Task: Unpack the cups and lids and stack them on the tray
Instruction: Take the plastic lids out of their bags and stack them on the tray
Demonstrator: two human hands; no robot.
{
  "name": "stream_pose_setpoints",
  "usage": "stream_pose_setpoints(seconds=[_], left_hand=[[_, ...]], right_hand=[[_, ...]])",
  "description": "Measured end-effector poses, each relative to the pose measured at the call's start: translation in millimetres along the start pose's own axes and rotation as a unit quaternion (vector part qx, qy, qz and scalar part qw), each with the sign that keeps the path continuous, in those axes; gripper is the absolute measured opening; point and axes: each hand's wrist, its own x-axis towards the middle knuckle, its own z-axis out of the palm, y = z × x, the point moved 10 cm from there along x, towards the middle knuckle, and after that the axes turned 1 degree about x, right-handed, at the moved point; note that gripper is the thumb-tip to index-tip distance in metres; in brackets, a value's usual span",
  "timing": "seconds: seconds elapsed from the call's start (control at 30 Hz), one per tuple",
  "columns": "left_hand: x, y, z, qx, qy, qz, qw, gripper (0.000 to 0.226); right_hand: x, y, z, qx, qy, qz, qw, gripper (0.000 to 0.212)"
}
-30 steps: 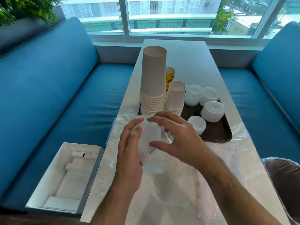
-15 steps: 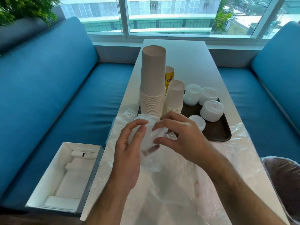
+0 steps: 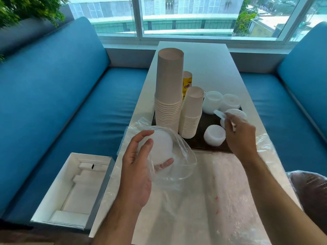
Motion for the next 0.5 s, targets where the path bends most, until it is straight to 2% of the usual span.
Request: stream_pose_setpoints(seconds=[0.17,0.33,0.5], left_hand=[[-2,1,1,0.004,-0.002,0.004,1.000,0.021],[-1,1,-2,0.003,0.000,0.010,1.000,0.023],[0,2,-1,0.003,-0.005,0.013,1.000,0.024]], right_hand=[[0,18,47,-0.120,-0.088,-0.071,0.986,0.026],[-14,37,74,-0.203,-0.185,-0.041,0.961,0.035],[-19,45,80,-0.227,-0.202,-0.030,0.952,0.046]])
